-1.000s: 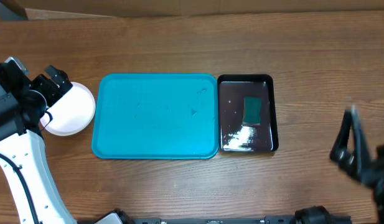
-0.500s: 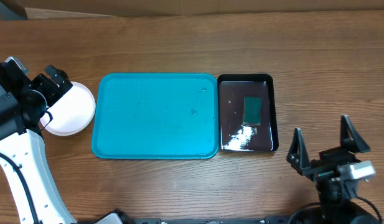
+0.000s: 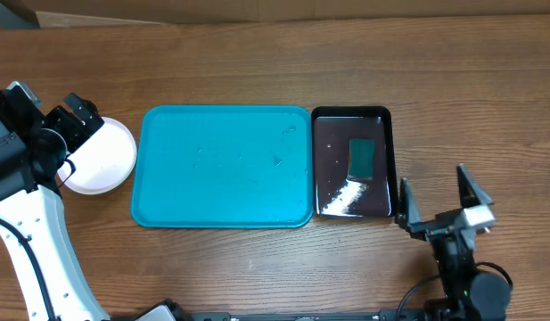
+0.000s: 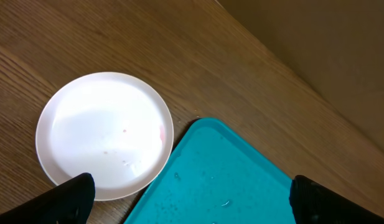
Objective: Clean dirty plates on tray and stack at the side
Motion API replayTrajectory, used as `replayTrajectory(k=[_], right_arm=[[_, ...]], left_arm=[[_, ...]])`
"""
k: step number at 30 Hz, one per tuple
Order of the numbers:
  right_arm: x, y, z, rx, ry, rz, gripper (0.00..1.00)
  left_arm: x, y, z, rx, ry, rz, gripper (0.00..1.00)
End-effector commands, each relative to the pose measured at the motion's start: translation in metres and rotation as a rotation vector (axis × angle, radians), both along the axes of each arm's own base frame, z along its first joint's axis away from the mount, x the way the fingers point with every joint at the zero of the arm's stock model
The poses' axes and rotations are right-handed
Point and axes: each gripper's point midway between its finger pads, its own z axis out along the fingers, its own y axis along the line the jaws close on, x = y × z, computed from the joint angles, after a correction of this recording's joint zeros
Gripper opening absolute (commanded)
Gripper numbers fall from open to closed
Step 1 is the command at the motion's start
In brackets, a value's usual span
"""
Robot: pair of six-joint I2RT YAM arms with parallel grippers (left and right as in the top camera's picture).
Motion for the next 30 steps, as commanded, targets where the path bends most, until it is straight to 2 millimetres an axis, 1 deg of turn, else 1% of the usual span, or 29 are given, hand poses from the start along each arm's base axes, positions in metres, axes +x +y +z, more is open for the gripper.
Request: replayTrajectory(k=[1,6,8,30], right_arm=[[0.003,0.000,-0.020,0.006,0.071,0.002,1.00],[0.007,0.000,-0.050,-0.005,0.195,0.003,1.00],[0.007,0.000,-0.065,-0.010,0.256,0.002,1.00],[0.007,0.000,-0.064,-0.010,0.253,0.002,1.00]], left_arm=[[0.002,-0.001,0.002,0.011,-0.004,-0.018,1.00],[0.002,-0.001,0.002,0.011,-0.004,-0.018,1.00],[0.002,-0.001,0.002,0.011,-0.004,-0.018,1.00],[0.002,-0.001,0.002,0.011,-0.004,-0.018,1.00]])
